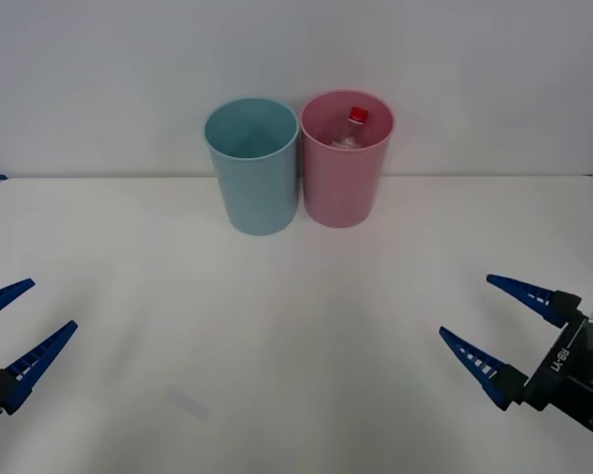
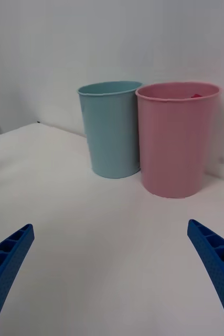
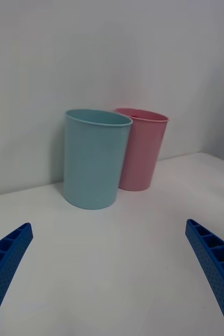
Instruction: Grasp the object on the table and drop it into the matching bin: aluminum can to the light blue bin, PET bottle to the pink bin.
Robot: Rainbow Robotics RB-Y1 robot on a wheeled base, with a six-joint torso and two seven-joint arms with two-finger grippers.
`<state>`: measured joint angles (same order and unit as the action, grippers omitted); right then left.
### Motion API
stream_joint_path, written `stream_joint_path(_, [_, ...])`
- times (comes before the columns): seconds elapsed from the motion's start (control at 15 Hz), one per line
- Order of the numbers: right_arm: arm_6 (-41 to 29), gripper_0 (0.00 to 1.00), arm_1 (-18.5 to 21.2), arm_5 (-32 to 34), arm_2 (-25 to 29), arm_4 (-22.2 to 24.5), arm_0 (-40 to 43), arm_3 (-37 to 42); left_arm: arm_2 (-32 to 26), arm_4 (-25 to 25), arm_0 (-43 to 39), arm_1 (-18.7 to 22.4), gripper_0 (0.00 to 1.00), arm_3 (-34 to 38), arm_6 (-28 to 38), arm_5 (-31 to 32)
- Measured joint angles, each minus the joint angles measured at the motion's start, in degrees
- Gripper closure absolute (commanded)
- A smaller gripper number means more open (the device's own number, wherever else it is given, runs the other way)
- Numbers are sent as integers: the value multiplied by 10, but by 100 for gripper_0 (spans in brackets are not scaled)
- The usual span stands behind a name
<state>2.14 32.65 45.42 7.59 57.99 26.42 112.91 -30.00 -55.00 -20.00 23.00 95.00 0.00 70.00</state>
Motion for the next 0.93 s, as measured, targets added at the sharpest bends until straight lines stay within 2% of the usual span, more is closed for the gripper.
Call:
stream_joint_path(0.33, [-1, 0, -25, 23, 29, 2, 41, 0, 0, 0, 0, 0, 0, 0, 0, 0])
stream_joint_path(0.93, [0, 0, -30, 34, 44, 10, 50, 0, 0, 0, 0, 0, 0, 0, 0, 0])
